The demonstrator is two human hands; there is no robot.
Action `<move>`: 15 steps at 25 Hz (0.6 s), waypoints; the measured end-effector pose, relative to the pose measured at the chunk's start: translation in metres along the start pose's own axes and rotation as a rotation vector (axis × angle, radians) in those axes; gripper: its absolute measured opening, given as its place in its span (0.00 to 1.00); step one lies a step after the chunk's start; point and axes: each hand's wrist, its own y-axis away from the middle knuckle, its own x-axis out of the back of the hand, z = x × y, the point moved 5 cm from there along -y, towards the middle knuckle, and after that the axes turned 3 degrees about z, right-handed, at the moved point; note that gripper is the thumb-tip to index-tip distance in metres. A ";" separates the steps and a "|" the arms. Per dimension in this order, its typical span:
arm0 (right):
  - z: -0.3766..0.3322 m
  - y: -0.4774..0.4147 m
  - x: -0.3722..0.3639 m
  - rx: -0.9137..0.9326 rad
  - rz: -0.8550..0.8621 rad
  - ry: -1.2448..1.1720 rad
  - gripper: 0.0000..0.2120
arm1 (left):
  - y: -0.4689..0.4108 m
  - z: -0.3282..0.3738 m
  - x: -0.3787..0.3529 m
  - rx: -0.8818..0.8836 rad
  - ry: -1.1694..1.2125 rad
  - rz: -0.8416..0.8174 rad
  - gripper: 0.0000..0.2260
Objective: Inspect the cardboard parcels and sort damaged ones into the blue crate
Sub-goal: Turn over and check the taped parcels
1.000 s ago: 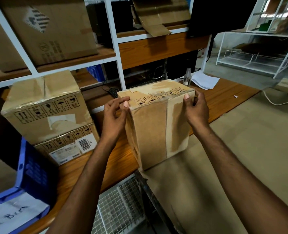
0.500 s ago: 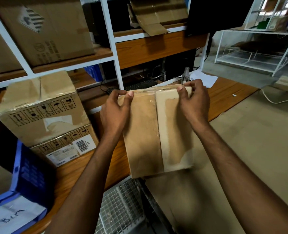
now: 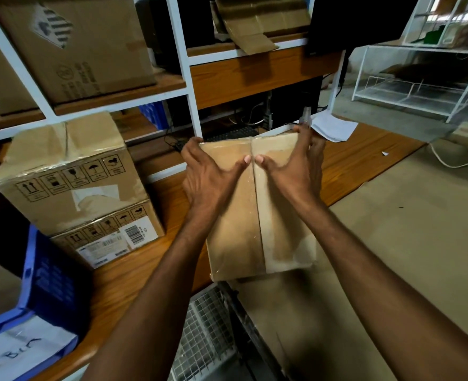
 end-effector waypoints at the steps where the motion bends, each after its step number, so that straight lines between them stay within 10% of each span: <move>1: 0.001 -0.001 0.000 0.001 0.015 0.014 0.45 | 0.001 -0.002 -0.001 0.001 0.011 0.014 0.47; 8: 0.028 0.003 -0.001 -0.036 -0.106 -0.003 0.65 | 0.002 -0.034 -0.009 -0.054 0.147 -0.129 0.57; 15: 0.060 0.025 -0.003 -0.163 -0.142 -0.046 0.24 | 0.024 -0.052 -0.017 0.093 0.259 -0.110 0.42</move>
